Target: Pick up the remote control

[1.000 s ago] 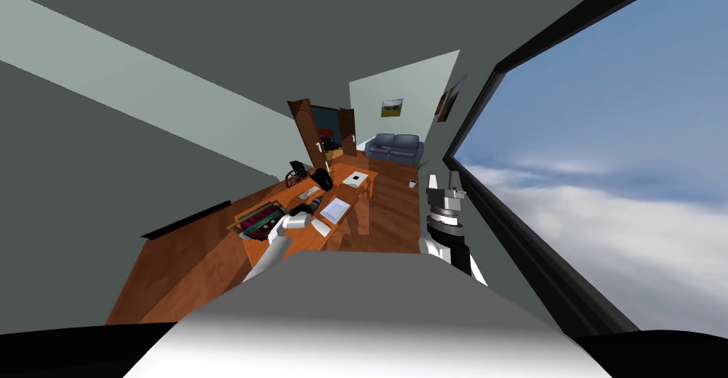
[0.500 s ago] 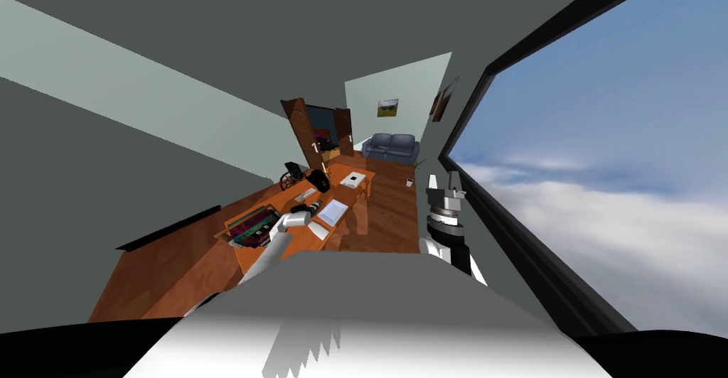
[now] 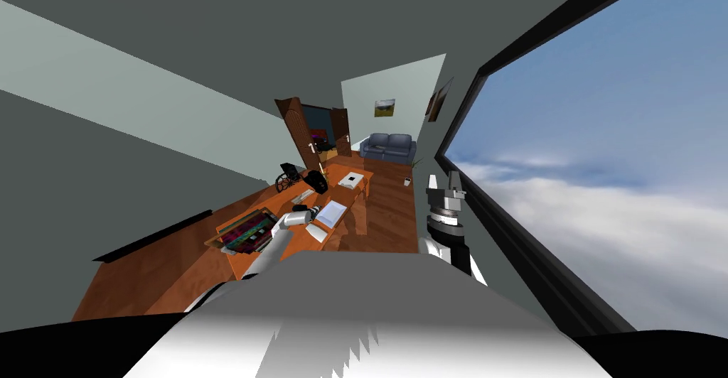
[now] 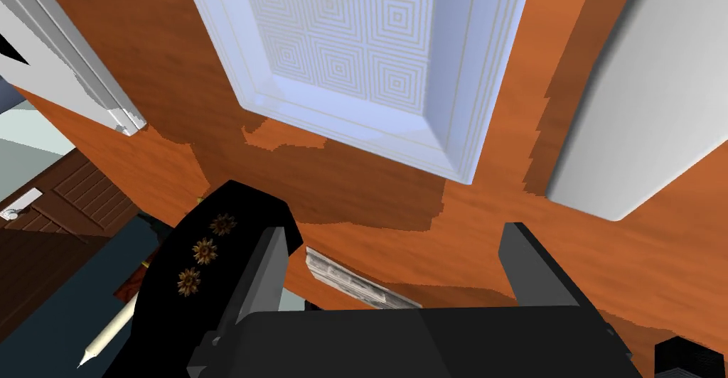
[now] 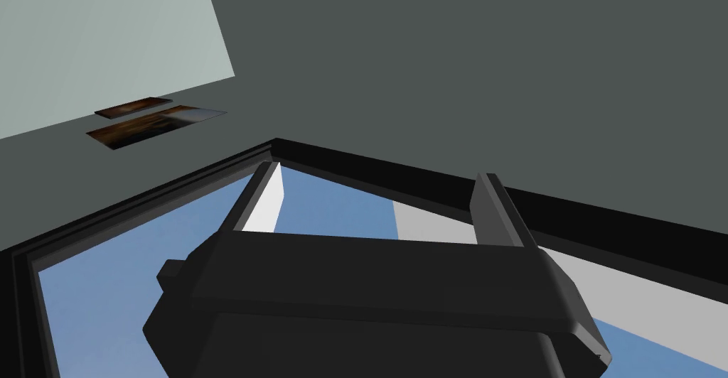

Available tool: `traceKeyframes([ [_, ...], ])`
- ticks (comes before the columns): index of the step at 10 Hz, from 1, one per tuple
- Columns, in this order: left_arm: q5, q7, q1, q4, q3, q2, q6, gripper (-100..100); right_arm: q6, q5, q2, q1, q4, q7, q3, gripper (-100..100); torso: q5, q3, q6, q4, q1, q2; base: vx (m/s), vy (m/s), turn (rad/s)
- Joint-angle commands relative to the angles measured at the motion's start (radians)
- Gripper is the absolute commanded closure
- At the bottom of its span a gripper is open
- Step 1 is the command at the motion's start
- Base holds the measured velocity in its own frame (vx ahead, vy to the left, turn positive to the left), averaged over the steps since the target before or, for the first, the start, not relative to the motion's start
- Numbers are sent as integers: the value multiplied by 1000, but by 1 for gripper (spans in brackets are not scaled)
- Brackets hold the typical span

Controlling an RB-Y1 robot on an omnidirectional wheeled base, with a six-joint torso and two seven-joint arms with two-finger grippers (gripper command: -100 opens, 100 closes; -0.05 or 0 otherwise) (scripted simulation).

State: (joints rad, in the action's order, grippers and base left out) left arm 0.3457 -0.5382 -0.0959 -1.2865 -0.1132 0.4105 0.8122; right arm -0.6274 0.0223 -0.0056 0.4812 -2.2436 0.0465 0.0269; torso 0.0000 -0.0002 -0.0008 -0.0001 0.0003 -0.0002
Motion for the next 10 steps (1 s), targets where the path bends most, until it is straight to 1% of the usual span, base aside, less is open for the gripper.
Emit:
traceKeyframes([
  [1, 16, -13, -15, 38, -2, 10, 50, -100, 0, 0, 0, 0, 0, 0, 0, 0, 0, 0, 0, 0, 0, 0, 4, 11, -80],
  [2, 16, -13, -15, 38, -2, 10, 67, -100, 0, 0, 0, 0, 0, 0, 0, 0, 0, 0, 0, 0, 0, 0, 3, 12, -42],
  [3, 29, -23, -32, 79, -2, 17, 105, -100, 0, 0, 0, 0, 0, 0, 0, 0, 0, 0, 0, 0, 0, 0, 2, 14, -87],
  [4, 29, -23, -32, 79, -2, 17, 114, -100, 0, 0, 0, 0, 0, 0, 0, 0, 0, 0, 0, 0, 0, 0, 1, 13, -49],
  [5, 42, -33, -49, 117, -3, 24, 145, -100, 0, 0, 0, 0, 0, 0, 0, 0, 0, 0, 0, 0, 0, 0, -1, 14, -71],
  [6, 42, -33, -49, 117, -3, 24, 158, -100, 0, 0, 0, 0, 0, 0, 0, 0, 0, 0, 0, 0, 0, 1, -2, 14, -38],
  [7, 53, -42, -63, 155, -3, 32, 192, -100, 0, 0, 0, 0, 0, 0, 0, 0, 0, 0, 0, 0, 0, 1, -6, 15, -63],
  [8, 53, -42, -63, 155, -3, 32, 199, -100, 0, 0, 0, 0, 0, 0, 0, 0, 0, 1, 0, 0, 0, 1, -8, 13, -38],
  [9, 64, -51, -76, 190, -3, 39, 238, -100, 0, 0, 0, 0, 0, 0, 0, 0, 0, 1, 0, 0, 0, 1, -9, 13, -68],
  [10, 64, -51, -76, 190, -3, 39, 238, -100, 0, 0, 0, 0, 0, 0, 0, 0, 0, 1, 0, 0, 0, 1, -8, 14, -35],
])
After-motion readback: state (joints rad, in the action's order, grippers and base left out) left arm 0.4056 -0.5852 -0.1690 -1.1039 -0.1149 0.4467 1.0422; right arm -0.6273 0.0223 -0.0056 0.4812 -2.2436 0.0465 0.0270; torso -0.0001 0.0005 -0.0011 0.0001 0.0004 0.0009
